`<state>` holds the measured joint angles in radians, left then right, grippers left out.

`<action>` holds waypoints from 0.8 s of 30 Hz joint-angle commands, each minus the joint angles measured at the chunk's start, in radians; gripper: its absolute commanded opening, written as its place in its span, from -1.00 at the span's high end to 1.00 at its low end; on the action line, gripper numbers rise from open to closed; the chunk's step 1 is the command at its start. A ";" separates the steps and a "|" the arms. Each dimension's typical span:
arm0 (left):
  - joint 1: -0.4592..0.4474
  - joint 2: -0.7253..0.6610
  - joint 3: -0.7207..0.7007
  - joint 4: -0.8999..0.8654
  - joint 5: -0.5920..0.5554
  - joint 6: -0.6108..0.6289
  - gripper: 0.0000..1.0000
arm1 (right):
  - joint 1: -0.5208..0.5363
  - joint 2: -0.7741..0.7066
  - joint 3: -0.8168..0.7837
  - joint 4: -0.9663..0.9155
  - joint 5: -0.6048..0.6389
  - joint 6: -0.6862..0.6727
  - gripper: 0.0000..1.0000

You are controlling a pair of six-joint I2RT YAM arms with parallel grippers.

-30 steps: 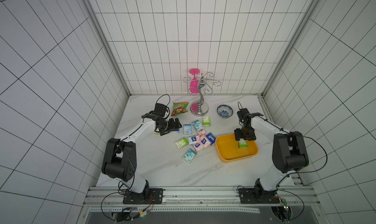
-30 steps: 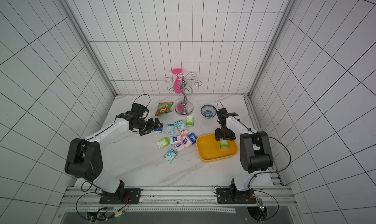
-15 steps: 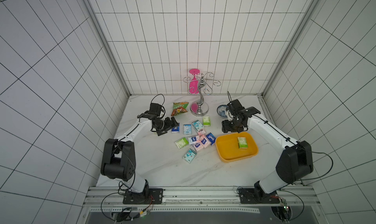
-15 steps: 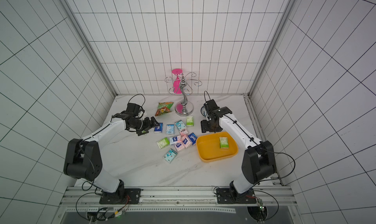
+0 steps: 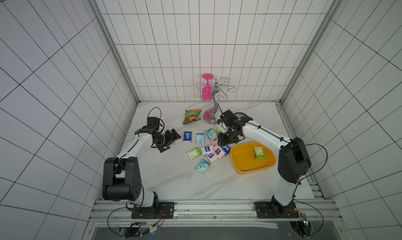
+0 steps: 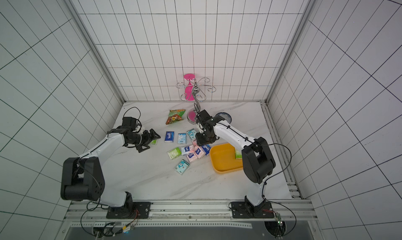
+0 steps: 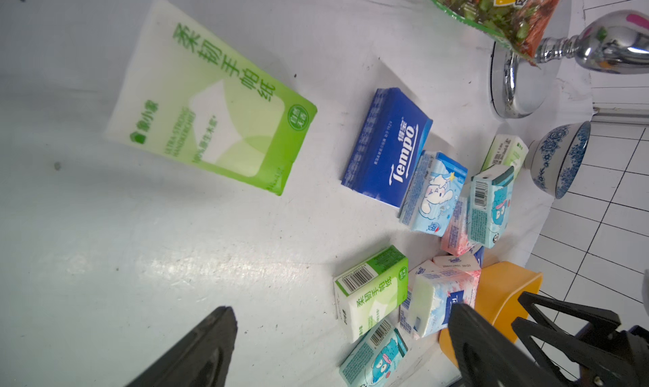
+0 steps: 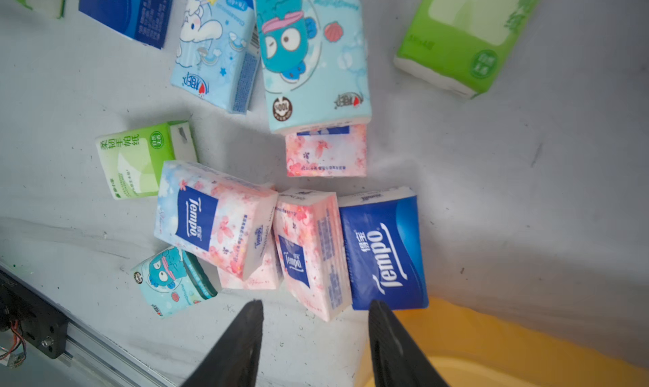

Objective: Put the pocket tissues into the storage box
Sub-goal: Pick up the pocket tissues from the center of the board.

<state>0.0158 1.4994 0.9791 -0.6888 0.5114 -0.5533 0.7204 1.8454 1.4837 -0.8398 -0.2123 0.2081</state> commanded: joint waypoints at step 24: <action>0.000 -0.038 0.027 0.025 0.022 -0.012 -0.95 | 0.004 0.205 0.064 -0.022 -0.113 -0.072 0.07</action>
<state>0.0151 1.4727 0.9802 -0.6701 0.5320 -0.5686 0.7212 2.0216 1.5341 -0.8562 -0.2844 0.1387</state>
